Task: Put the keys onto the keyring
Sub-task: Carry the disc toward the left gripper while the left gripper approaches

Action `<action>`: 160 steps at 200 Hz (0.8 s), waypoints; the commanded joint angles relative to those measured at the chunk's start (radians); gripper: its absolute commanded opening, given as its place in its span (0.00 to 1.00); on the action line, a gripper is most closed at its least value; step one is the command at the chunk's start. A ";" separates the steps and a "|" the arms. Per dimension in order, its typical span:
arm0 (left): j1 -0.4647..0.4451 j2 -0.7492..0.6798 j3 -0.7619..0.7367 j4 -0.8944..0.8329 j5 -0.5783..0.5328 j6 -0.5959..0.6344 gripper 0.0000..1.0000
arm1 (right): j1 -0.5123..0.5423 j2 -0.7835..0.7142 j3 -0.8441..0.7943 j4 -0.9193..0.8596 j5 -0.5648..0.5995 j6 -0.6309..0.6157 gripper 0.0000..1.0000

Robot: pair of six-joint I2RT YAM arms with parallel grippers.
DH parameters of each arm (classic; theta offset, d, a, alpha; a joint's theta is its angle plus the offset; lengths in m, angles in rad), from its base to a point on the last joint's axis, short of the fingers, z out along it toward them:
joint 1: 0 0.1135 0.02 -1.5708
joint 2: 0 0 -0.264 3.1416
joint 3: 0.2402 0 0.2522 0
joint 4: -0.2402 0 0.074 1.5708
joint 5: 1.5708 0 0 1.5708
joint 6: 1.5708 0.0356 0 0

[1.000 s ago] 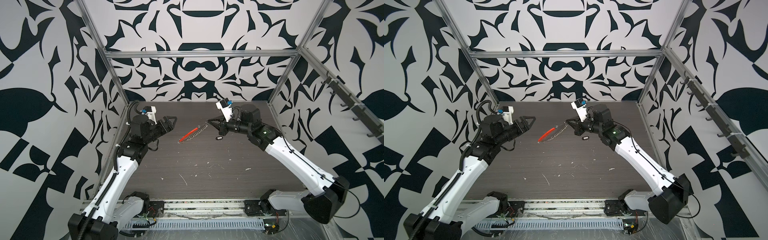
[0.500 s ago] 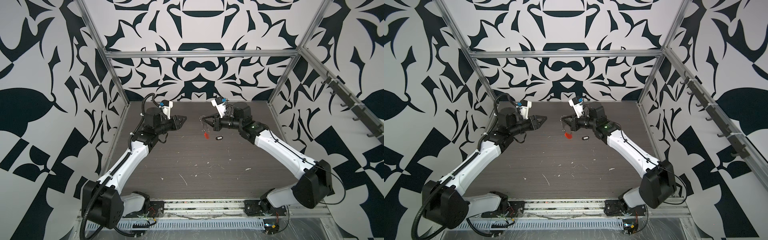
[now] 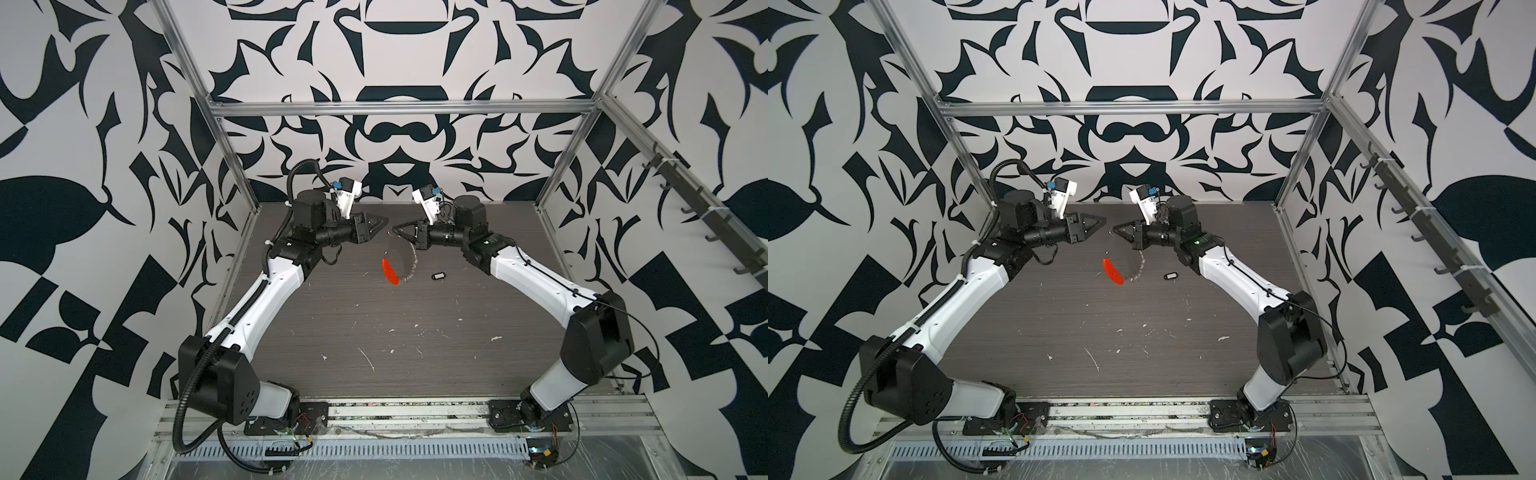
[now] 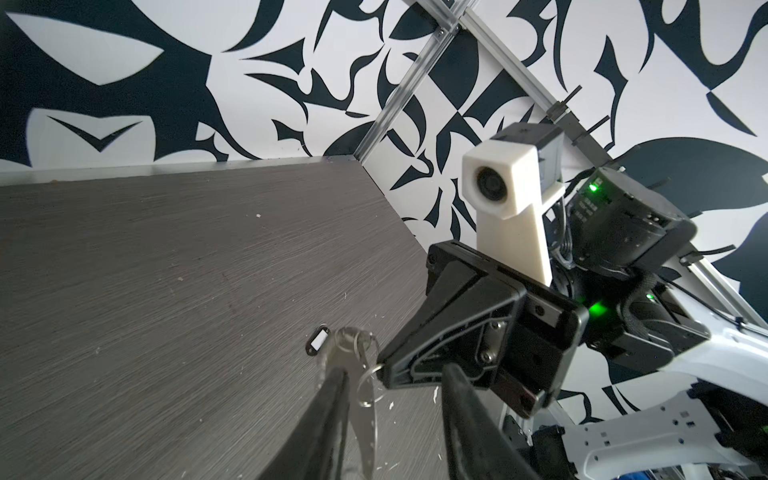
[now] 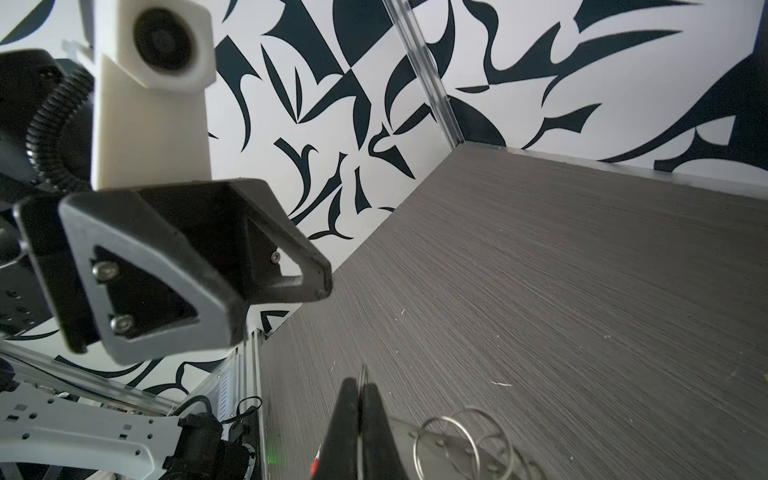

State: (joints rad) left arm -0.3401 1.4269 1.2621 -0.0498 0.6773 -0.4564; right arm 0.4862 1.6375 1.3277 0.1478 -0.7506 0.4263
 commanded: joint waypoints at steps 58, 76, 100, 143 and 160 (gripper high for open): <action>0.057 0.099 0.045 0.146 0.175 -0.126 0.28 | -0.055 -0.023 0.059 0.208 -0.103 0.106 0.00; 0.056 0.118 0.066 0.148 0.187 -0.132 0.28 | -0.061 -0.008 0.075 0.232 -0.114 0.124 0.00; 0.056 0.128 0.069 0.184 0.203 -0.168 0.27 | -0.063 0.025 0.094 0.302 -0.148 0.188 0.00; 0.056 0.134 0.081 0.230 0.224 -0.208 0.27 | -0.066 0.056 0.093 0.430 -0.170 0.288 0.00; 0.056 0.138 0.091 0.252 0.236 -0.230 0.26 | -0.066 0.064 0.095 0.463 -0.175 0.315 0.00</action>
State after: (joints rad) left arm -0.2821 1.5513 1.3010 0.1406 0.8745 -0.6476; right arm 0.4248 1.7203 1.3754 0.4557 -0.8902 0.6678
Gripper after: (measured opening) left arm 0.266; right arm 0.047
